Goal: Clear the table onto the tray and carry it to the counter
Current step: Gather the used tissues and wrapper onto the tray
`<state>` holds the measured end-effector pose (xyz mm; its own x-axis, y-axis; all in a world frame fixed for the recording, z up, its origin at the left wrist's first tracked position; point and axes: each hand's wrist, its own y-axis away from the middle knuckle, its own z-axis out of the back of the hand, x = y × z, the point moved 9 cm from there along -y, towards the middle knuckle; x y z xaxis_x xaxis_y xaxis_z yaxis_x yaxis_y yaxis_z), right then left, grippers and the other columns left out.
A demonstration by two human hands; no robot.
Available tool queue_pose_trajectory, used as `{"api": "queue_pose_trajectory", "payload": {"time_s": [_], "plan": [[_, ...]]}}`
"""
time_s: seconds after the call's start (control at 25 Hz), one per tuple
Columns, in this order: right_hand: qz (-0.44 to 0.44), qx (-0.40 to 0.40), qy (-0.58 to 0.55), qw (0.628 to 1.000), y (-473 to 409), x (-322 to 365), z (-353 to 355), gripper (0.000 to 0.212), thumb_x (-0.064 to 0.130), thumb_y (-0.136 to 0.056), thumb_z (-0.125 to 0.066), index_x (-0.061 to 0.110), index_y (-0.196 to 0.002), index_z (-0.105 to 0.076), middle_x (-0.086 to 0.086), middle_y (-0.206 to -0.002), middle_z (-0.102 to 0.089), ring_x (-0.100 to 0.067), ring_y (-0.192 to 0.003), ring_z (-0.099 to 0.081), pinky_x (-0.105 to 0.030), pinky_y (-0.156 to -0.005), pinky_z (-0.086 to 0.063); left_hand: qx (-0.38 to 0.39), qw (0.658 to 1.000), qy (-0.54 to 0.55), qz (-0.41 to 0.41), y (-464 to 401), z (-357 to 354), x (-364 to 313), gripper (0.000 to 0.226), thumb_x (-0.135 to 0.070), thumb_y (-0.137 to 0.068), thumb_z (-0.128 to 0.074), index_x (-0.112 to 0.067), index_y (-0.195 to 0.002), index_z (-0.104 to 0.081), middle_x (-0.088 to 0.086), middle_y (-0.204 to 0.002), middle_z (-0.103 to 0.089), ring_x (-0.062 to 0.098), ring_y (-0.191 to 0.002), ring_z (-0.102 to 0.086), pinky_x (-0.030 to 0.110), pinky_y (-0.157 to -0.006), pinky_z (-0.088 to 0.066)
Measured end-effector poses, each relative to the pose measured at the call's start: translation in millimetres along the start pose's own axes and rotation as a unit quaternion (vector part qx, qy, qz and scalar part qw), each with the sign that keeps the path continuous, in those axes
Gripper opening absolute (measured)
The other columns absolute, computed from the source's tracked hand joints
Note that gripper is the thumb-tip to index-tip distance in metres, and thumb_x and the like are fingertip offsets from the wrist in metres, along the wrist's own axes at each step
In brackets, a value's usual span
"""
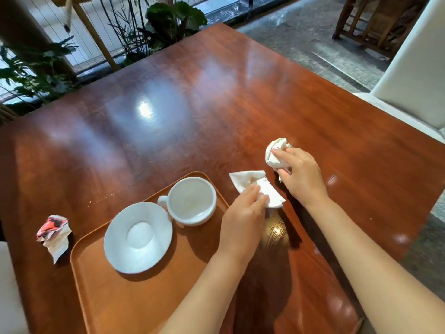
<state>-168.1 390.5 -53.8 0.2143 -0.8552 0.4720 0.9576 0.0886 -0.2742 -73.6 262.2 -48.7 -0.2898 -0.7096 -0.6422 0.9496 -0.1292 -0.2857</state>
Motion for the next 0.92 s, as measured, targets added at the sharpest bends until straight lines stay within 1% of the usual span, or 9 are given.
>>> {"api": "queue_pose_trajectory", "payload": {"time_s": [0.08, 0.16, 0.32, 0.4, 0.56, 0.64, 0.72, 0.84, 0.92], "plan": [[-0.004, -0.016, -0.048, 0.999, 21.2, 18.8, 11.7, 0.046, -0.008, -0.069, -0.069, 0.012, -0.111, -0.067, -0.018, -0.105, -0.065, -0.041, -0.099, -0.059, -0.046, -0.086, -0.047, -0.006, 0.999, -0.028, -0.044, 33.0, 17.8, -13.0, 0.023, -0.015, -0.088, -0.049, -0.007, -0.098, -0.068, 0.009, -0.115, -0.067, 0.013, -0.112, -0.057, 0.019, -0.091, -0.048], [-0.004, -0.027, -0.074, 0.997, 47.2, 40.1, 18.4, 0.046, -0.006, -0.069, -0.070, 0.012, -0.111, -0.067, -0.019, -0.105, -0.065, -0.039, -0.097, -0.060, -0.044, -0.084, -0.049, -0.005, 0.999, -0.046, -0.028, 70.5, 32.0, -5.3, 0.024, -0.016, -0.088, -0.050, -0.009, -0.101, -0.069, 0.013, -0.118, -0.066, 0.021, -0.115, -0.059, 0.028, -0.094, -0.049], [0.010, -0.020, -0.104, 0.994, 99.1, 87.4, 13.0, 0.045, 0.003, -0.066, -0.065, 0.013, -0.110, -0.068, -0.019, -0.105, -0.065, -0.039, -0.094, -0.061, -0.029, -0.086, -0.039, 0.009, 0.996, -0.093, 0.001, 131.8, 57.3, 12.6, 0.024, -0.014, -0.086, -0.051, -0.010, -0.098, -0.071, 0.013, -0.115, -0.068, 0.019, -0.112, -0.061, 0.027, -0.094, -0.048], [-0.003, -0.005, -0.119, 0.993, 118.8, 104.0, 1.9, 0.046, 0.000, -0.067, -0.069, 0.015, -0.111, -0.067, -0.018, -0.107, -0.064, -0.039, -0.095, -0.061, -0.026, -0.087, -0.041, 0.026, 0.993, -0.114, 0.023, 150.2, 64.8, 28.9, 0.024, -0.015, -0.085, -0.052, -0.011, -0.097, -0.072, 0.012, -0.114, -0.068, 0.021, -0.110, -0.063, 0.028, -0.091, -0.049], [-0.027, 0.022, -0.103, 0.994, 141.4, 131.7, -22.8, 0.049, -0.004, -0.065, -0.076, 0.016, -0.110, -0.068, -0.016, -0.109, -0.064, -0.036, -0.098, -0.060, -0.032, -0.086, -0.044, 0.024, 0.989, -0.129, 0.071, 172.0, 80.6, 59.9, 0.018, -0.004, -0.079, -0.066, -0.011, -0.095, -0.070, 0.016, -0.115, -0.067, 0.026, -0.108, -0.063, 0.032, -0.090, -0.050], [-0.009, 0.034, -0.070, 0.997, 144.1, 141.1, -32.7, 0.050, -0.004, -0.064, -0.077, 0.015, -0.110, -0.068, -0.016, -0.109, -0.064, -0.036, -0.097, -0.060, -0.037, -0.084, -0.051, 0.010, 0.988, -0.135, 0.075, 175.6, 86.8, 65.6, 0.011, -0.008, -0.083, -0.063, -0.009, -0.093, -0.069, 0.017, -0.114, -0.068, 0.028, -0.108, -0.063, 0.037, -0.086, -0.055], [0.008, 0.053, -0.023, 0.998, 146.3, 143.0, -41.5, 0.050, -0.001, -0.063, -0.078, 0.017, -0.109, -0.067, -0.015, -0.110, -0.064, -0.035, -0.099, -0.060, -0.043, -0.082, -0.052, 0.011, 0.988, -0.134, 0.069, 177.5, 88.9, 69.8, 0.018, -0.017, -0.088, -0.054, -0.010, -0.096, -0.068, 0.017, -0.116, -0.067, 0.028, -0.111, -0.062, 0.039, -0.083, -0.056], [0.053, 0.069, 0.077, 0.993, 152.8, 145.1, -49.4, 0.043, 0.014, -0.070, -0.075, 0.022, -0.110, -0.063, -0.013, -0.118, -0.063, -0.031, -0.108, -0.058, -0.048, -0.085, -0.044, 0.069, 0.984, -0.151, 0.056, 188.2, 81.4, 77.9, 0.035, -0.033, -0.091, -0.045, -0.018, -0.119, -0.059, 0.010, -0.132, -0.057, 0.022, -0.127, -0.047, 0.040, -0.098, -0.046], [0.072, 0.069, 0.111, 0.989, 157.2, 147.9, -50.5, 0.034, 0.025, -0.081, -0.058, 0.025, -0.115, -0.058, -0.015, -0.126, -0.058, -0.031, -0.116, -0.053, -0.053, -0.092, -0.038, 0.119, 0.970, -0.204, 0.053, 198.1, 75.8, 81.9, 0.048, -0.048, -0.095, -0.032, -0.026, -0.137, -0.041, 0.002, -0.148, -0.038, 0.015, -0.138, -0.026, 0.037, -0.111, -0.025]]}}
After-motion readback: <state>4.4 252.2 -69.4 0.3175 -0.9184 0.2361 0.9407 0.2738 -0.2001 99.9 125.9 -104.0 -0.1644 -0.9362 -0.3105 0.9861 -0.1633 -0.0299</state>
